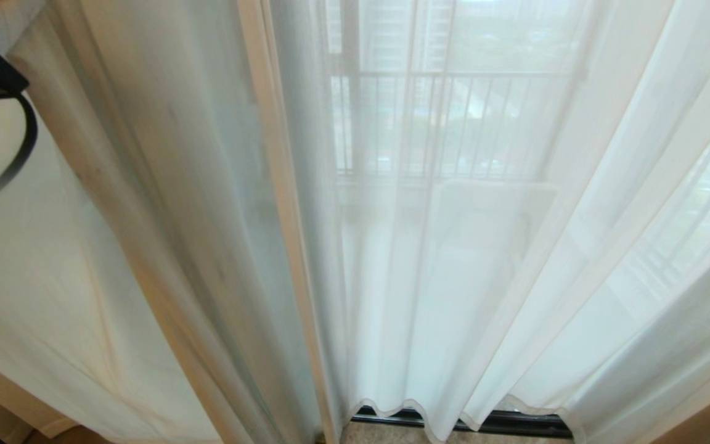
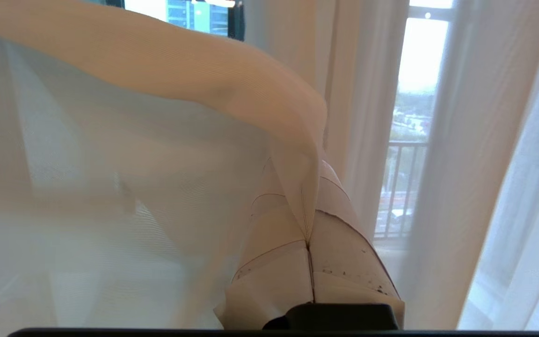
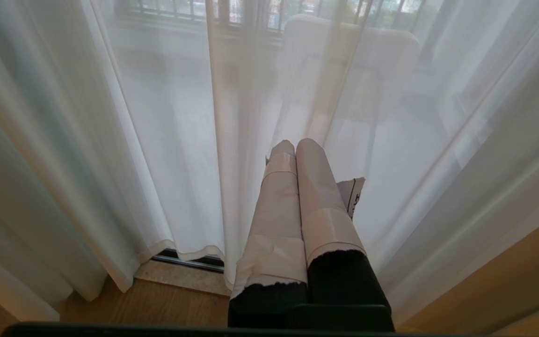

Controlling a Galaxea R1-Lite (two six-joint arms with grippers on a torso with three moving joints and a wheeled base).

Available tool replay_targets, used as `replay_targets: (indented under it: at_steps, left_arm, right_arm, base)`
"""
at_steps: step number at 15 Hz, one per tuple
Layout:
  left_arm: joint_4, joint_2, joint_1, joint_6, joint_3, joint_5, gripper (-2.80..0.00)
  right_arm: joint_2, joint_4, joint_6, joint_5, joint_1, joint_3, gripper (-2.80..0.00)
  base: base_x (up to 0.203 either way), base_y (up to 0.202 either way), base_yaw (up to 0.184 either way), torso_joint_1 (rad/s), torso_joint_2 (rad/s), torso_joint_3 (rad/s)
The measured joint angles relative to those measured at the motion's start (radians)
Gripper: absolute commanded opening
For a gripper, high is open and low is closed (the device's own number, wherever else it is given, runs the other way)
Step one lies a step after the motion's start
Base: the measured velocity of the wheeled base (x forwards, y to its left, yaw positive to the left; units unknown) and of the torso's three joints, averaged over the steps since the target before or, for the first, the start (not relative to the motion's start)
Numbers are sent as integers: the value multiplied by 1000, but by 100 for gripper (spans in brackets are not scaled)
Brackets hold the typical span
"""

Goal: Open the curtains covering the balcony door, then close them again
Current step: Close the inner curtains on both sides

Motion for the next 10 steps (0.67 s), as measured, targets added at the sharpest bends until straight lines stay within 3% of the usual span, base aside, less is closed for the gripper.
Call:
replay_targets:
  at_steps: [10]
  left_arm:
    - [185,-150,-34,2,-75,-13,-280]
  right_arm:
    - [0,0,0,0,0,0,-280]
  base:
    - [0,0,0,0,0,0]
